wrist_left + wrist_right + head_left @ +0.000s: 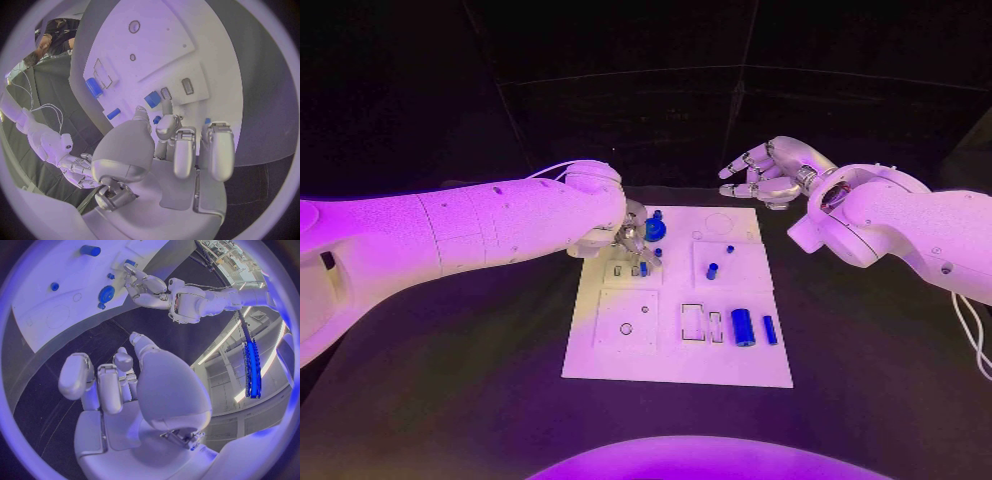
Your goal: Assemble the parts on the task board
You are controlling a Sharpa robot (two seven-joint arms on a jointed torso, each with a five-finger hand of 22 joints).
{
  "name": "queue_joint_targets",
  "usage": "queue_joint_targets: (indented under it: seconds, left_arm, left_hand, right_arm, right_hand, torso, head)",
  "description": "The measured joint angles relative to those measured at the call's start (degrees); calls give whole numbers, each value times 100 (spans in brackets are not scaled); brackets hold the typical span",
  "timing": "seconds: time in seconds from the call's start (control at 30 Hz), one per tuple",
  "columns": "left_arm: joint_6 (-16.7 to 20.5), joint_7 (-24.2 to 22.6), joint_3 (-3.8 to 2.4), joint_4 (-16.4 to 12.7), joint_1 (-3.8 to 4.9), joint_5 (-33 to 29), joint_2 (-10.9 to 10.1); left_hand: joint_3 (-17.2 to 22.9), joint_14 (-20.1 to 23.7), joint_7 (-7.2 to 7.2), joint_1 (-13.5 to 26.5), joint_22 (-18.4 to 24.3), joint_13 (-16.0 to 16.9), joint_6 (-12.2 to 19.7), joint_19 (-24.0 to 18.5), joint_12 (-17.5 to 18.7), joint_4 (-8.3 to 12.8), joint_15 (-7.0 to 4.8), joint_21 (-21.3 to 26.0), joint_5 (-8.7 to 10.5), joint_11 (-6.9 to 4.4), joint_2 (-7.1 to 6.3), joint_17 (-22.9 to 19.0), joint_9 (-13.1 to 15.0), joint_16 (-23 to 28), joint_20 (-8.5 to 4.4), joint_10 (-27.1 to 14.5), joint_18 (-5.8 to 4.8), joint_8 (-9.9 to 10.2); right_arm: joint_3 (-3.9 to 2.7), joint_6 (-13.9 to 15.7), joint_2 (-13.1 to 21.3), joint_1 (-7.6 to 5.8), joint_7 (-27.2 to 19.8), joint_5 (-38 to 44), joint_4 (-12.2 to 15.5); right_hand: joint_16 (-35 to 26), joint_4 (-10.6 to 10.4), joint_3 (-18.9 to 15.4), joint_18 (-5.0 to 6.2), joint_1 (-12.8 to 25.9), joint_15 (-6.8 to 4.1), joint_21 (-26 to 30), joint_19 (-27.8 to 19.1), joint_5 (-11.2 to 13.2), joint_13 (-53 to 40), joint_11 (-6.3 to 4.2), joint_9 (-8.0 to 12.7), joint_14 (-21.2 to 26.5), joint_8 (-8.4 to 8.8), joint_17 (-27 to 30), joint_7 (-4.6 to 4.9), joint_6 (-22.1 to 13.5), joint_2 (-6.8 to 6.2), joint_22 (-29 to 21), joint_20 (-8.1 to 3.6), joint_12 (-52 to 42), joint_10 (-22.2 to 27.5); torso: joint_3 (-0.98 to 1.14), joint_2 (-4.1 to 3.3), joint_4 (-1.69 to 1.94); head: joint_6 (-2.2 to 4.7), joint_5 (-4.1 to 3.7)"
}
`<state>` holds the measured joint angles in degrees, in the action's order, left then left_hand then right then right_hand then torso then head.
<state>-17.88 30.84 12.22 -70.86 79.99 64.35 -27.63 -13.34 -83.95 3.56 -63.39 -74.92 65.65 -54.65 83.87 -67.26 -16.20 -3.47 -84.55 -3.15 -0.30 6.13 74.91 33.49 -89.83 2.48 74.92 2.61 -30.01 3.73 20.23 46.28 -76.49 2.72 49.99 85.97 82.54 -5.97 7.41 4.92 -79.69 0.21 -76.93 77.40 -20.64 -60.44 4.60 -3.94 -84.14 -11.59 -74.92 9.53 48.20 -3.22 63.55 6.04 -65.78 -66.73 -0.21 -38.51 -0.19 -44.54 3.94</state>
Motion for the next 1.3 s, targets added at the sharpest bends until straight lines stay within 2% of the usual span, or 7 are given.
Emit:
queue_joint_targets:
  seconds: [0.2,0.57,0.7,0.97,1.3]
  left_arm:
    - [-35,4,39,2,-10,-86,7]
    - [-56,7,49,5,-13,-156,2]
    - [-37,7,50,-10,-16,-182,1]
    - [57,7,50,-29,-20,-277,-1]
    - [71,7,50,-34,-21,-399,-22]
  left_hand:
    - [0,0,0,-22,0,-21,0,0,28,0,0,0,0,-21,22,0,14,0,0,-21,0,0]
    - [40,0,1,-126,1,-56,41,0,81,104,0,0,0,-1,126,0,83,0,0,-41,1,0]
    - [92,0,1,-234,1,-56,41,0,81,187,0,0,0,0,234,0,122,0,0,-41,1,-22]
    - [207,0,-17,-403,1,-59,64,0,83,350,0,0,0,0,349,0,196,0,0,-41,2,-22]
    - [199,0,1,-403,1,-88,82,0,114,372,0,21,0,-21,349,0,203,0,0,-61,2,-22]
  right_arm:
    - [0,-1,-26,0,1,1,-24]
    - [0,-1,-48,1,3,2,-63]
    - [1,-2,-55,1,4,3,-77]
    - [1,-8,-76,1,12,3,-117]
    - [1,-14,-104,1,29,3,-199]
  right_hand:
    - [0,0,0,-1,0,0,0,0,0,0,0,0,0,0,0,0,0,0,0,0,0,0]
    - [0,13,14,-1,0,0,0,0,-22,-1,0,-1,0,0,1,0,0,0,1,0,0,0]
    - [0,13,14,-1,0,0,0,0,-22,-1,0,-1,0,0,1,0,0,0,1,0,0,0]
    - [0,13,14,-2,0,0,0,0,-22,-6,0,-1,0,0,1,0,0,0,0,0,0,0]
    - [0,13,13,-2,0,0,0,0,-21,-6,0,4,0,0,1,0,0,0,-7,0,0,0]
  torso:
    - [0,0,0]
    - [4,3,0]
    - [4,6,0]
    - [3,7,-1]
    - [3,6,4]
  head:
    - [-11,-4]
    - [-45,1]
    - [-46,3]
    - [-52,4]
    - [-65,3]
